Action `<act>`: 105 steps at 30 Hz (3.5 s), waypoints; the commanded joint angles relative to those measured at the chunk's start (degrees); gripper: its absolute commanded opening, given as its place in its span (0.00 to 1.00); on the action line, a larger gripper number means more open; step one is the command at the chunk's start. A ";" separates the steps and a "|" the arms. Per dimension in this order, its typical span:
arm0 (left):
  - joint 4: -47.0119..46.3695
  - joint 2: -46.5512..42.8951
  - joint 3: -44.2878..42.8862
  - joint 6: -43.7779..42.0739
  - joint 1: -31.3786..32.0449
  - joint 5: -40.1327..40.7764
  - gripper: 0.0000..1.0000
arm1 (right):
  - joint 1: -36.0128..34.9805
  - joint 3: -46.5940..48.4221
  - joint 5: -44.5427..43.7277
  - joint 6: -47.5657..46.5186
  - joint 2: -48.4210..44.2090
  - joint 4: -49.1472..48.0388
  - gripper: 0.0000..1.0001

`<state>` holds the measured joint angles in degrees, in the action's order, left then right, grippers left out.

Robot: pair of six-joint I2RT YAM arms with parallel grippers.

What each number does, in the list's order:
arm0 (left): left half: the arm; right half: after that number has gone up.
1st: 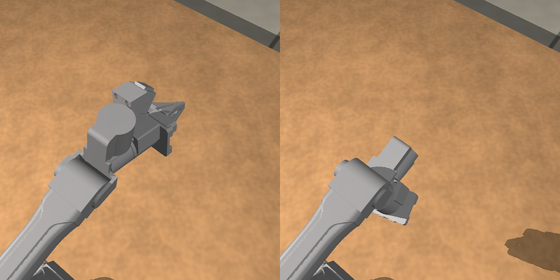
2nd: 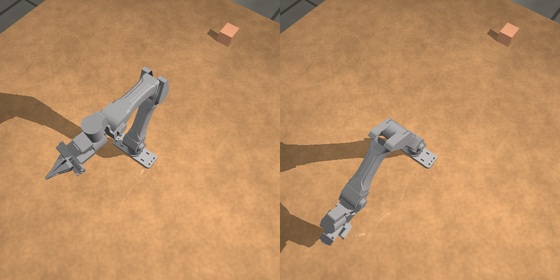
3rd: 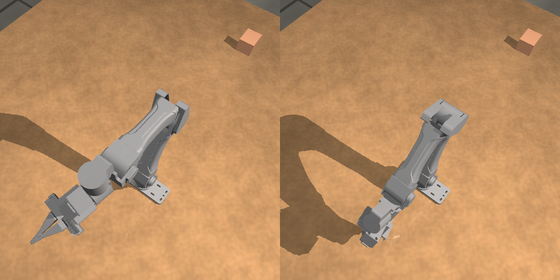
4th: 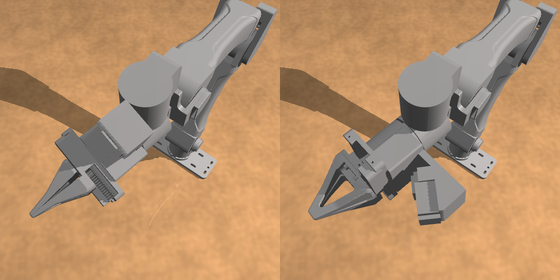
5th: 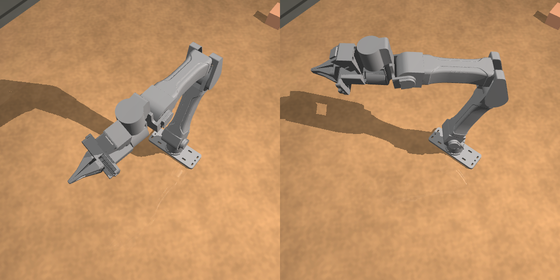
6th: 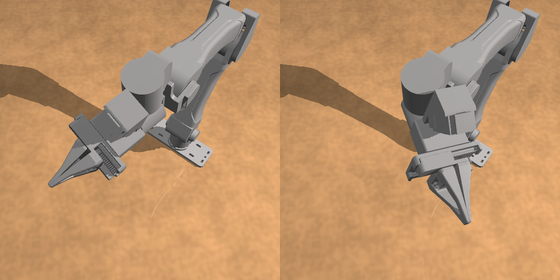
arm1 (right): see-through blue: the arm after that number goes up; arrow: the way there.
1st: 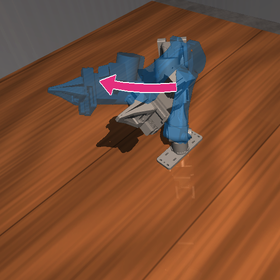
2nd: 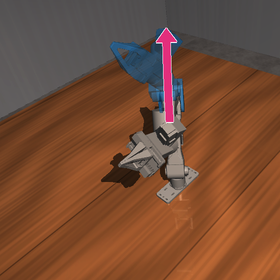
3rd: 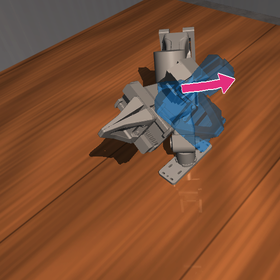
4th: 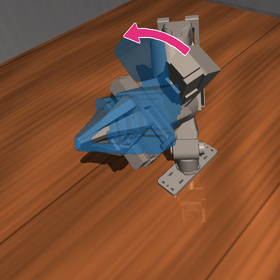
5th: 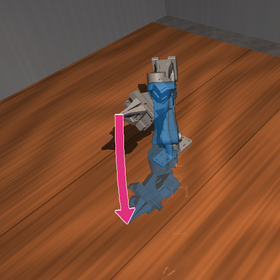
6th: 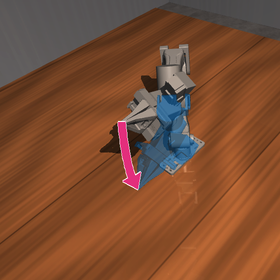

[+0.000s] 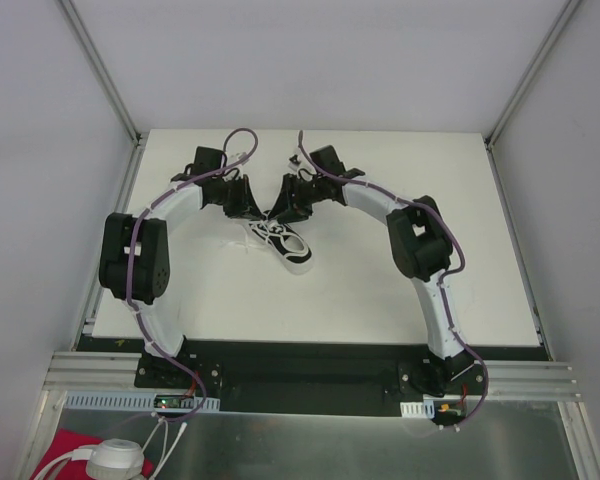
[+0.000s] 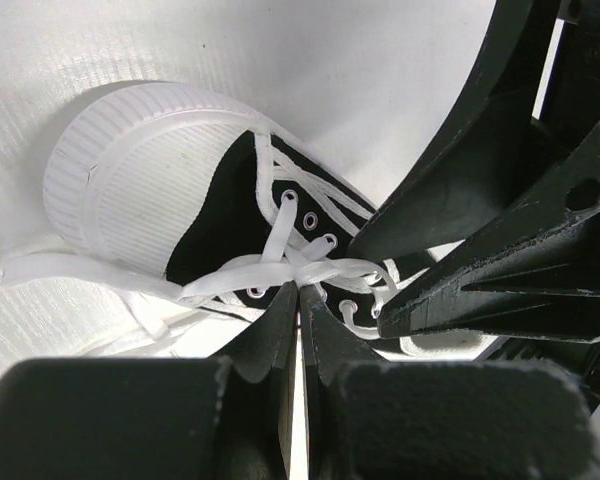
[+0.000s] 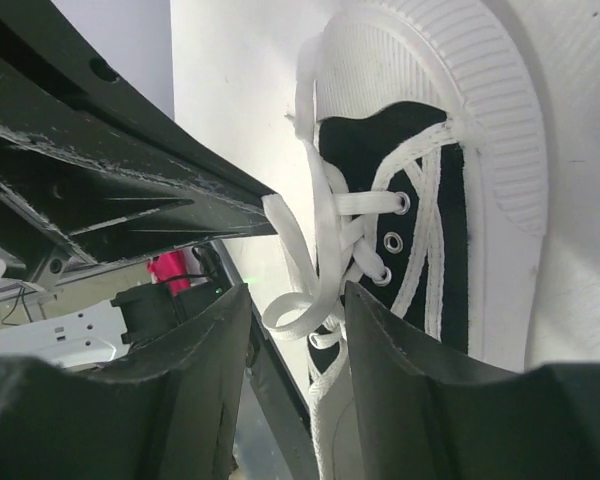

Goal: Tie the shoes
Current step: Tie the shoelace on the shoe.

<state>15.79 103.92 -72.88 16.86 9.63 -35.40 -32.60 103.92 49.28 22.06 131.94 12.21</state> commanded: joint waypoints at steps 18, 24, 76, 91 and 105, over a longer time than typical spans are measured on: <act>0.03 -0.47 0.02 -1.66 -0.58 0.51 0.00 | 1.93 -10.40 -4.45 -21.08 -14.77 -11.06 0.56; 0.03 -0.30 -0.07 -1.48 -0.58 0.33 0.00 | 0.35 -22.07 -12.00 -38.19 -21.19 -17.66 0.57; 0.03 -1.70 0.46 -1.48 -1.10 0.33 0.00 | -6.51 -9.17 -18.16 -44.92 -9.69 -13.17 0.54; 0.03 -2.05 0.46 -1.48 -1.28 0.51 0.00 | -6.25 -8.12 -17.11 -40.87 -8.02 -13.70 0.37; 0.03 -2.41 0.64 -1.57 -1.37 0.68 0.00 | -5.81 -6.89 -14.12 -37.10 -6.78 -15.46 0.17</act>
<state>15.75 103.92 -72.47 16.80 8.88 -35.33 -38.76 94.83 32.49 -16.51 125.21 -1.17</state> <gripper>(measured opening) 0.006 0.215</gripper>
